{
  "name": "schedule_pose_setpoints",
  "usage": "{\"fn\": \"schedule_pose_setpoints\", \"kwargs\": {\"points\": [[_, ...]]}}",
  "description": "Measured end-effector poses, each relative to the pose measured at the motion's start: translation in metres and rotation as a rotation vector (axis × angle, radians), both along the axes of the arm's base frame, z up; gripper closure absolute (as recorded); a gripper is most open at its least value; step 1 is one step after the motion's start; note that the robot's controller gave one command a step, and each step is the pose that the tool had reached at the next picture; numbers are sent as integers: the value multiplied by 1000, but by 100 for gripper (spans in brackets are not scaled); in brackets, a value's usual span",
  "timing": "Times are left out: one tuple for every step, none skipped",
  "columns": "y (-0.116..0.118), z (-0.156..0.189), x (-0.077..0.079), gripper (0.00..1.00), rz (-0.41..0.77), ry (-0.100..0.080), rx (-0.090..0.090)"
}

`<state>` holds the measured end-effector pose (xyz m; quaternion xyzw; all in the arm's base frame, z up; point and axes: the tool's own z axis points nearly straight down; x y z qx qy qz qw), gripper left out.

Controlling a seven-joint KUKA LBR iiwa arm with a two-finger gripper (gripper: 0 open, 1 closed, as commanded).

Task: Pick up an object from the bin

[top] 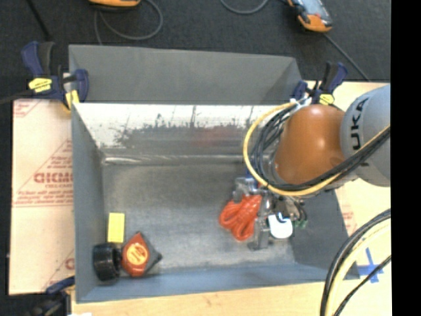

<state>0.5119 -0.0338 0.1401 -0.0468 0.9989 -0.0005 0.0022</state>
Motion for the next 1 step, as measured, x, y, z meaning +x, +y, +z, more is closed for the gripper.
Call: {"fn": "schedule_pose_setpoints", "kwargs": {"points": [[-8, -30, 34, 0, -99, 0, 2]]}}
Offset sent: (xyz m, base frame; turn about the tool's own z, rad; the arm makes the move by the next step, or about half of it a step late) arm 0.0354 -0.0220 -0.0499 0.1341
